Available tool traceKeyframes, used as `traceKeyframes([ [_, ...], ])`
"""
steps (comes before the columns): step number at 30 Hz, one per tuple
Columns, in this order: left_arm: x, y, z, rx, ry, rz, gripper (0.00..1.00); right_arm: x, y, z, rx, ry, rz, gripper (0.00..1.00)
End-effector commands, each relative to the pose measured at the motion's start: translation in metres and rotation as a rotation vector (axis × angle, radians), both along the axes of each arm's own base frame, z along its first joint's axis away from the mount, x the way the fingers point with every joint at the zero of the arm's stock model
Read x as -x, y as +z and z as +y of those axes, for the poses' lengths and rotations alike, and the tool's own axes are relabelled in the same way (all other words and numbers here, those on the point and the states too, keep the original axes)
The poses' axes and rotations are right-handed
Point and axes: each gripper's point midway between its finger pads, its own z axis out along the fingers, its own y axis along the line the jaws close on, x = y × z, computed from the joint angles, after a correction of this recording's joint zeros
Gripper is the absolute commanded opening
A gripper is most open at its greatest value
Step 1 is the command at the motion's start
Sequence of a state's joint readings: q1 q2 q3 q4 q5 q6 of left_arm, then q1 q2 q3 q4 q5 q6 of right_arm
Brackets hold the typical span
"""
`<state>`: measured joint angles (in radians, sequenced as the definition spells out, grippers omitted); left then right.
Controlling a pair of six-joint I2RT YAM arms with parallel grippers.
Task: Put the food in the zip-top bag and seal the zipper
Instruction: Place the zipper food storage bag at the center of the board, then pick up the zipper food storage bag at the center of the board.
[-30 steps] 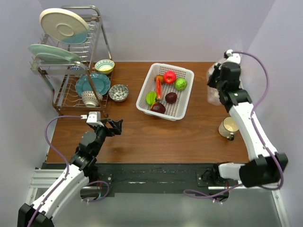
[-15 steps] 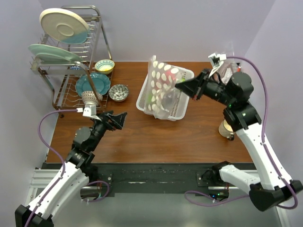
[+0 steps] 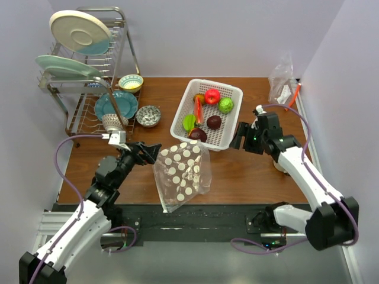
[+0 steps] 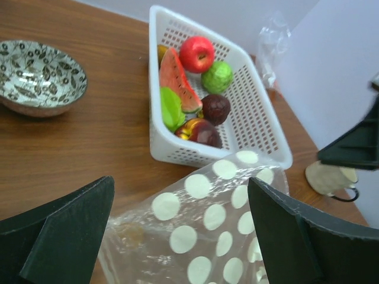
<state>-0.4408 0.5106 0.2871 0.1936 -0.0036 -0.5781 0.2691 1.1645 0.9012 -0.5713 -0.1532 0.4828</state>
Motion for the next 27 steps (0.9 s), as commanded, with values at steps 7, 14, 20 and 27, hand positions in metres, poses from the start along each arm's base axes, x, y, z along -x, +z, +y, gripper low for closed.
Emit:
traceKeyframes([
  [7,-0.014,-0.039,0.014,-0.096,0.108,0.176,0.96,0.025,0.062,0.059,-0.152,0.36,-0.231,0.7],
  [14,-0.01,-0.001,0.041,-0.078,0.237,0.122,0.95,0.074,0.067,0.151,-0.24,0.537,-0.26,0.67],
  [20,0.002,0.054,0.063,-0.027,0.328,0.073,0.96,0.097,0.048,0.217,-0.16,0.585,-0.266,0.73],
  [27,0.022,0.14,0.083,-0.01,0.368,-0.051,0.96,0.109,0.022,0.272,-0.024,0.548,-0.283,0.78],
])
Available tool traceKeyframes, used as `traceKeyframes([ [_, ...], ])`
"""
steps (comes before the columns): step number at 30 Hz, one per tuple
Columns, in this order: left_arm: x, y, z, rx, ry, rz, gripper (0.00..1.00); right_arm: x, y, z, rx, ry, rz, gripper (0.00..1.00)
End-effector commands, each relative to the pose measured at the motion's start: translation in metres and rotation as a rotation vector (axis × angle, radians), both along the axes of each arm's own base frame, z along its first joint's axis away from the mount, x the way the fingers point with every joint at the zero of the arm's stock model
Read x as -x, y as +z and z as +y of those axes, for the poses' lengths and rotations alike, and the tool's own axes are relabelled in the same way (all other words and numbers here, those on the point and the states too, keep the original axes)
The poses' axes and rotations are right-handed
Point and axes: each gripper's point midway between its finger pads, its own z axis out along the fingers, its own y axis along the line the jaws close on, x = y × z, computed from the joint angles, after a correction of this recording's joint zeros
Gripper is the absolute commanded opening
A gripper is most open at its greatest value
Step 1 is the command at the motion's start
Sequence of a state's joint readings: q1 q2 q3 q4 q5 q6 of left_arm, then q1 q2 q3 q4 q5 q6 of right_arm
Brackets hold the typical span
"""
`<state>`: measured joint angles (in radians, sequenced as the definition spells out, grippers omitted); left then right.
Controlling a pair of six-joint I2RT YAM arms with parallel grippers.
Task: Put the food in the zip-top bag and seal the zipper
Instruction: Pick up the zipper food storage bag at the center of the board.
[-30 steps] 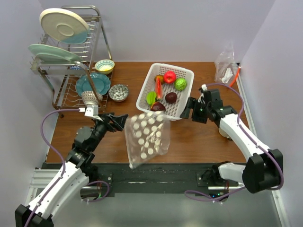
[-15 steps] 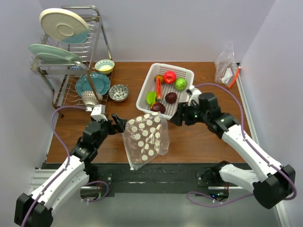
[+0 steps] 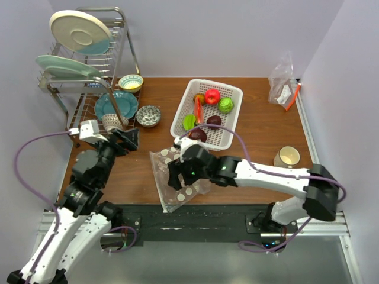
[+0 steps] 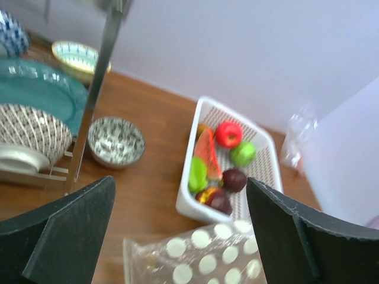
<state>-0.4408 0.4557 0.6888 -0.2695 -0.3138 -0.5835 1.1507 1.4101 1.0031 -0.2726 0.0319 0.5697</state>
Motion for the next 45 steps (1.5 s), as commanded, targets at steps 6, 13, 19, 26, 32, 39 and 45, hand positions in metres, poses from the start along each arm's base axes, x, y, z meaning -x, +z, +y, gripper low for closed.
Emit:
traceKeyframes([
  [6,0.025,0.08,0.035,-0.05,0.104,-0.109,0.96,-0.014,0.011,0.057,0.049,-0.17,-0.209,0.73],
  [13,0.026,0.075,0.035,-0.071,0.095,-0.111,0.96,-0.028,-0.041,0.062,0.26,-0.226,-0.261,0.75],
  [19,0.027,0.069,0.036,-0.08,0.101,-0.106,0.96,-0.032,-0.096,0.054,0.408,-0.26,-0.265,0.67],
  [26,0.023,0.055,0.031,-0.088,0.084,-0.078,0.96,-0.022,-0.086,0.057,0.336,-0.228,-0.215,0.0],
  [32,0.012,0.023,0.008,-0.076,-0.006,-0.018,0.96,-0.016,-0.007,0.054,0.106,-0.197,-0.19,0.0],
  [39,0.001,-0.02,-0.022,-0.08,-0.129,0.089,0.96,-0.023,0.033,0.015,-0.112,-0.216,-0.108,0.0],
  [45,-0.001,-0.046,-0.06,-0.075,-0.314,0.152,0.97,-0.034,0.054,-0.028,-0.264,-0.232,-0.147,0.0],
])
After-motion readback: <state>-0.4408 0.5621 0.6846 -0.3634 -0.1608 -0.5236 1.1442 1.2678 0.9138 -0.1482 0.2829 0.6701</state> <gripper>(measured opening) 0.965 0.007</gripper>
